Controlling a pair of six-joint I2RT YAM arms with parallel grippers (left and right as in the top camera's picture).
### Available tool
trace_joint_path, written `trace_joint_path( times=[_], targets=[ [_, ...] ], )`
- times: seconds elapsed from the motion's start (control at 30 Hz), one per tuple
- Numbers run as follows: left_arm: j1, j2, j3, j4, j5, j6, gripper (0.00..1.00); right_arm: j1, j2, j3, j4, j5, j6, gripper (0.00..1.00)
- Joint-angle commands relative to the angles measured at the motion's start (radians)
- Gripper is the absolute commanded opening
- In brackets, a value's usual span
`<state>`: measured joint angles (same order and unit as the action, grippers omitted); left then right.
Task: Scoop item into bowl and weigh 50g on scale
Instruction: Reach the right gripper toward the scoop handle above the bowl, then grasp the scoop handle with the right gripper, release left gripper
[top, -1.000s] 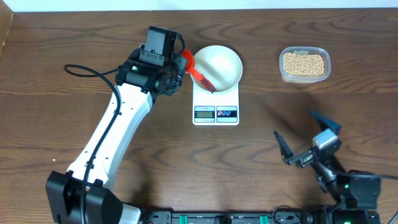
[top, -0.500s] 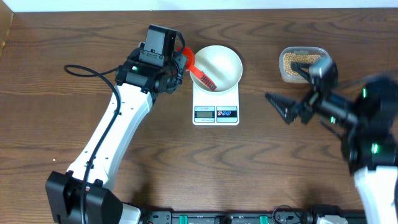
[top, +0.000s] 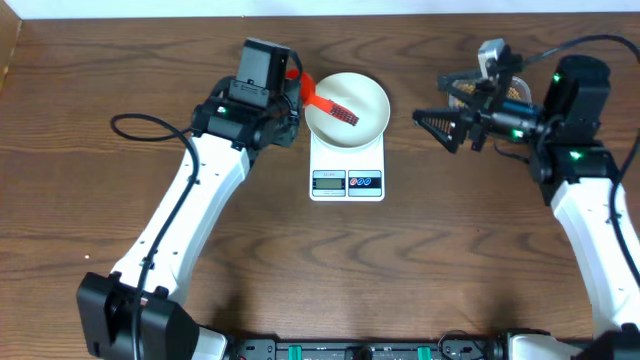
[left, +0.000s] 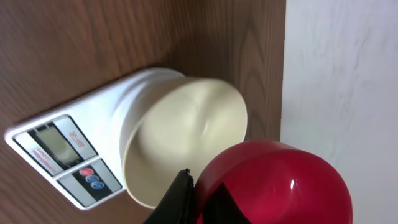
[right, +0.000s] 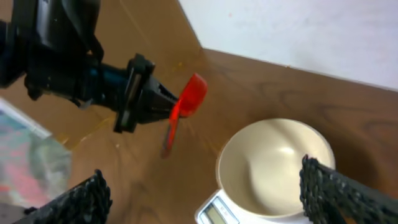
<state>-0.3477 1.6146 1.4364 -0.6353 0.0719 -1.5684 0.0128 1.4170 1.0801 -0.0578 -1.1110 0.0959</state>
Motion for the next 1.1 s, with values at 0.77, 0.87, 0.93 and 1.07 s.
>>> trace_joint_path(
  times=[0.77, 0.87, 0.93, 1.07],
  targets=[
    [-0.066, 0.017, 0.0, 0.047, 0.074, -0.061, 0.07, 0.209, 0.063, 0.017, 0.074, 0.215, 0.365, 0.66],
    [-0.066, 0.018, 0.0, 0.048, 0.074, -0.075, 0.07, 0.233, 0.063, 0.017, 0.077, 0.216, 0.372, 0.61],
    [-0.066, 0.017, 0.0, 0.047, 0.076, -0.085, 0.07, 0.252, 0.063, 0.017, 0.077, 0.227, 0.378, 0.56],
    [-0.066, 0.018, 0.0, 0.05, 0.078, -0.087, 0.07, 0.285, 0.063, 0.016, 0.076, 0.28, 0.401, 0.47]
  ],
)
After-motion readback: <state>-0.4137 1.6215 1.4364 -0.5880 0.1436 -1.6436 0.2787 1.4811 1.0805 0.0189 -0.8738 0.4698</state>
